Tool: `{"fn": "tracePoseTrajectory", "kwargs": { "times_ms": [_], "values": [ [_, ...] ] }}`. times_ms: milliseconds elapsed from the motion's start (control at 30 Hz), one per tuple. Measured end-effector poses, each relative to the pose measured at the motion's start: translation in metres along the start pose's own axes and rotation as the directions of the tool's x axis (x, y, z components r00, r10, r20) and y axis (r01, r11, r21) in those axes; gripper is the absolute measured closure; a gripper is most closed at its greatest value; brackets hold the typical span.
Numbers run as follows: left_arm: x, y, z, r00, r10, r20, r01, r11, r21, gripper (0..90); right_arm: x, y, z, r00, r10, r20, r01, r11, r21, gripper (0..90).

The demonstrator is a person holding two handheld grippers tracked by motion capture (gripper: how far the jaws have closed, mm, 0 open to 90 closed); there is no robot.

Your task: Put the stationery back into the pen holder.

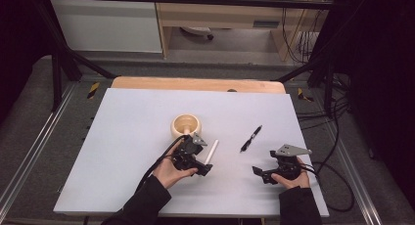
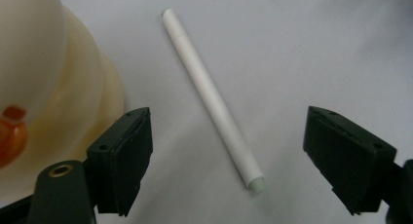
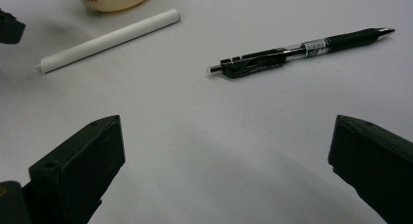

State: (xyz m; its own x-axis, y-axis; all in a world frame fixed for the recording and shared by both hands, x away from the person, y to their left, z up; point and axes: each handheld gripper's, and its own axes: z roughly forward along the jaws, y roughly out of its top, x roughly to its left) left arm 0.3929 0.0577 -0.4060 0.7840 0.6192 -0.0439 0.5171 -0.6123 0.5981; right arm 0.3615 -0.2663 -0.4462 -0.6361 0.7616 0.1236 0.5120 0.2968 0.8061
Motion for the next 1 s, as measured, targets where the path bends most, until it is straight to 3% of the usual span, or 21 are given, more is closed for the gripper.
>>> {"fn": "tracePoseTrajectory", "kwargs": {
  "times_ms": [367,500,1000],
  "values": [
    [-0.003,0.019,0.019,0.9973,-0.014,-0.072,0.016,0.9997,0.018,30.7,-0.001,0.000,-0.002,1.0000,0.004,-0.004,-0.004,1.000,-0.004,0.6],
    [-0.003,0.024,0.026,0.9970,-0.037,-0.068,0.038,0.9989,0.026,35.4,0.000,0.000,-0.002,1.0000,0.004,-0.006,-0.005,1.000,-0.004,0.6],
    [-0.002,0.029,0.041,0.9932,-0.046,-0.107,0.052,0.9969,0.059,53.9,0.000,0.001,-0.002,0.9999,0.007,-0.011,-0.007,1.000,-0.006,0.6]
  ]
}}
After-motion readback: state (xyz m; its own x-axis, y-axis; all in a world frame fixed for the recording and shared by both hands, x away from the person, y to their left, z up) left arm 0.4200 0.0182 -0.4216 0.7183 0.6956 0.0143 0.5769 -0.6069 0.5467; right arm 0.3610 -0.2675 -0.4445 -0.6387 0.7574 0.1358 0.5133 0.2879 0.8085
